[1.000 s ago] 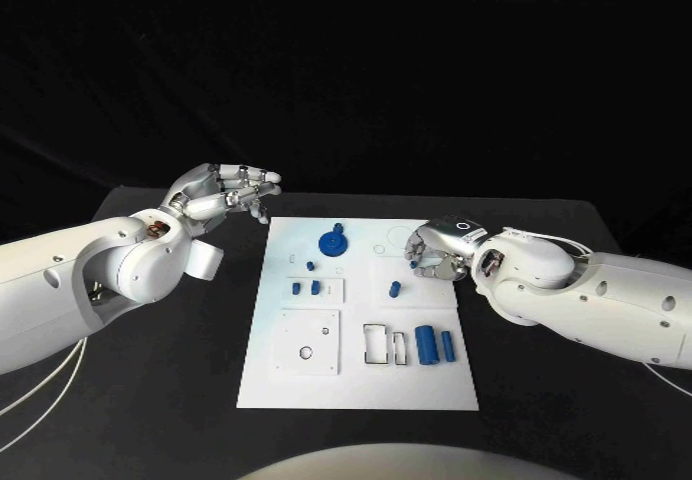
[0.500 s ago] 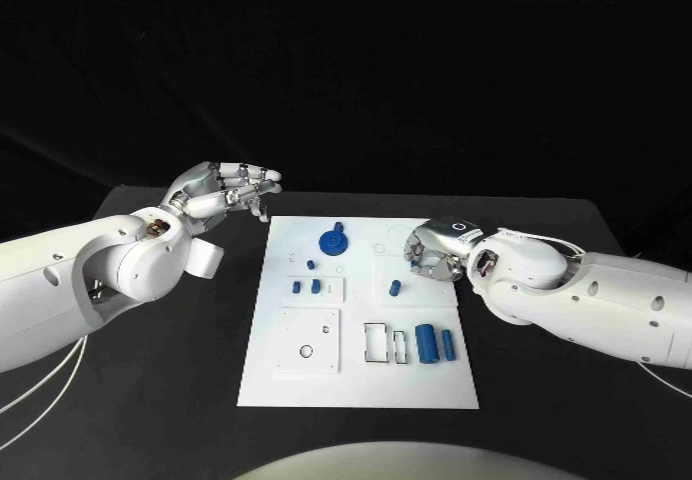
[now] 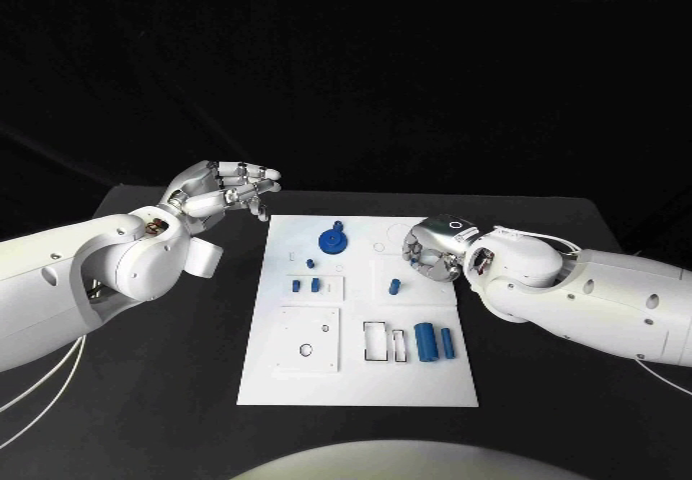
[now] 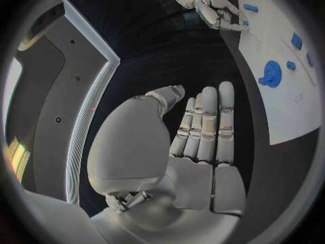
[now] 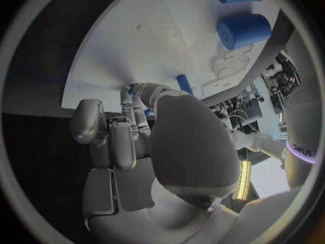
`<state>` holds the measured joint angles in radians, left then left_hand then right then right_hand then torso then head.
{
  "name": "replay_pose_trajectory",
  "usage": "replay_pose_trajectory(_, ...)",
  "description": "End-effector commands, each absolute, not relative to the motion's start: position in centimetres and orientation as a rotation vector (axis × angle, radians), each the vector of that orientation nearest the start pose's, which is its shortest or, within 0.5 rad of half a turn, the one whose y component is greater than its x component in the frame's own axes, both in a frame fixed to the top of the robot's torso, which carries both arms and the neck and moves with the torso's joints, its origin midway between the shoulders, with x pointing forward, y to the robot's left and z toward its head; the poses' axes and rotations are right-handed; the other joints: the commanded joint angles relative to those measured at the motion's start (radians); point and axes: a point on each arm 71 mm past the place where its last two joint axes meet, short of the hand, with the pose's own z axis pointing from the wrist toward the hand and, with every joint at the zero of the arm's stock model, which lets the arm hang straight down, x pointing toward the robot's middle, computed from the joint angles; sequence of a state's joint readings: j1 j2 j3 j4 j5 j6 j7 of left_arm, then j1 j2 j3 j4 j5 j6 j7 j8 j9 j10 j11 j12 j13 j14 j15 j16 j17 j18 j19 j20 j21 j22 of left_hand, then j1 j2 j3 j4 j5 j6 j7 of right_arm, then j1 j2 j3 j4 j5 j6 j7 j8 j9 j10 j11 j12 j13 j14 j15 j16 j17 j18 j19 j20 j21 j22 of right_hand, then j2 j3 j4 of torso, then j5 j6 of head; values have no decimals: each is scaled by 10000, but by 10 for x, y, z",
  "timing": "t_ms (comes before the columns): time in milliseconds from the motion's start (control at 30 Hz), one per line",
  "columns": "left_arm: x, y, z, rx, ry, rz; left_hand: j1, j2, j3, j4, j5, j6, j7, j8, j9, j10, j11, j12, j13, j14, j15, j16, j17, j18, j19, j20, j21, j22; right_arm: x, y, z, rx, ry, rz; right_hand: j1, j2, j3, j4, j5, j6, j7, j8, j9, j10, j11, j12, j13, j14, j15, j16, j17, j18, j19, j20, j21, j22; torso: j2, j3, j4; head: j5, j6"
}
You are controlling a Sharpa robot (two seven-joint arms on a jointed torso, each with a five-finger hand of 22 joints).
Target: Assemble the parts on the task board
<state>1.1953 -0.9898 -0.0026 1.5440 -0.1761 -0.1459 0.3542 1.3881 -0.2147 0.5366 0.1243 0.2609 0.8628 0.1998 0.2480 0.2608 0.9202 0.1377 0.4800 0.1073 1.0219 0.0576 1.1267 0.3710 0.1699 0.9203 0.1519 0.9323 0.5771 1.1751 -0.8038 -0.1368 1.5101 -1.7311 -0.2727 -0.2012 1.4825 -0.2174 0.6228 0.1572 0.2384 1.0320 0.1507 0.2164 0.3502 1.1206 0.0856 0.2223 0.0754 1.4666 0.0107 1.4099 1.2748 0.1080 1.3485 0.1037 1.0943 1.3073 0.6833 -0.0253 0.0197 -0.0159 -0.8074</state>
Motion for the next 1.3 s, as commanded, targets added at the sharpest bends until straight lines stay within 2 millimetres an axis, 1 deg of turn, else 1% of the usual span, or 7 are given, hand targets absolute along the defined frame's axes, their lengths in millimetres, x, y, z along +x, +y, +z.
replay_pose_trajectory(33, 480, 262, -162, -9043, 15141, -15558, 26, 38, -56, -23, -24, -83, 33, 19, -12, -101, -14, 47, 0, -61, 12, -52, -12, 149, 105, 1, -43, -22, 464, -188, -244, -4642, 17907, 3912, -173, -83, 145, -183, 17, 25, 47, 67, 43, 55, 36, -88, -20, 380, -42, 46, -15, -53, 20, 19, 42, 47, 3, -2, 1, -3, -5)
replay_pose_trajectory(133, 480, 261, -162, -8963, 15215, -15556, 28, 35, -59, -26, -24, -95, 39, 15, -15, -117, -9, 45, -1, -64, 16, -59, -15, 148, 108, 3, -51, -28, 463, -187, -244, -4719, 17911, 3846, -264, -131, 232, -307, 12, 38, 57, 83, 76, 30, 52, -136, -35, 378, -32, 44, -21, -58, 26, 27, 76, 82, -3, -1, -3, -3, -11)
replay_pose_trajectory(167, 480, 261, -162, -8940, 15239, -15562, 31, 35, -61, -28, -23, -103, 42, 12, -17, -129, -5, 43, -3, -67, 18, -63, -16, 148, 109, 5, -58, -33, 463, -186, -244, -4746, 17901, 3825, -357, -162, 322, -399, 207, 65, 60, 107, 111, 28, 64, -179, -46, 374, -25, 36, -37, -63, 30, 36, 101, 110, -2, -1, -4, -3, -13)
replay_pose_trajectory(233, 479, 260, -162, -8890, 15280, -15572, 31, 35, -61, -28, -23, -103, 42, 12, -17, -129, -5, 43, -3, -67, 18, -63, -16, 148, 109, 5, -58, -33, 462, -185, -244, -4791, 17857, 3786, -481, -154, 408, -510, 350, 144, 35, 168, 172, 128, 43, -182, -36, 370, -39, 26, -61, -75, 67, 35, 193, 177, 2, -1, -6, -3, -14)
replay_pose_trajectory(500, 478, 259, -161, -8747, 15383, -15593, 39, 33, -65, -36, -20, -123, 53, 7, -22, -175, 8, 35, -9, -78, 28, -82, -24, 146, 111, 11, -80, -49, 460, -182, -242, -4639, 17332, 3875, -875, 37, 619, -893, 750, 419, -144, 461, 476, 690, -146, -140, 70, 352, -196, -77, -276, -139, 241, -95, 555, 428, -6, -3, -11, -27, -23)
replay_pose_trajectory(733, 478, 258, -161, -8666, 15417, -15614, 40, 32, -67, -36, -20, -131, 58, 5, -24, -190, 13, 32, -12, -83, 32, -89, -26, 146, 112, 13, -87, -54, 459, -181, -240, -4323, 16902, 3963, -932, 133, 763, -1094, 754, 470, -191, 547, 595, 875, -201, -168, 109, 380, -243, -43, -235, -187, 354, -143, 792, 577, -17, -3, 1, -54, -14)
replay_pose_trajectory(1300, 477, 257, -161, -8528, 15517, -15659, 36, 38, -72, -33, -18, -152, 72, 0, -29, -227, 25, 26, -17, -93, 42, -106, -32, 144, 112, 20, -109, -69, 456, -181, -234, -3889, 16145, 4289, -1004, 138, 838, -1220, 748, 506, -214, 599, 670, 986, -228, -193, 135, 400, -268, -15, -205, -224, 438, -169, 972, 688, 1, 6, -6, -50, -3)
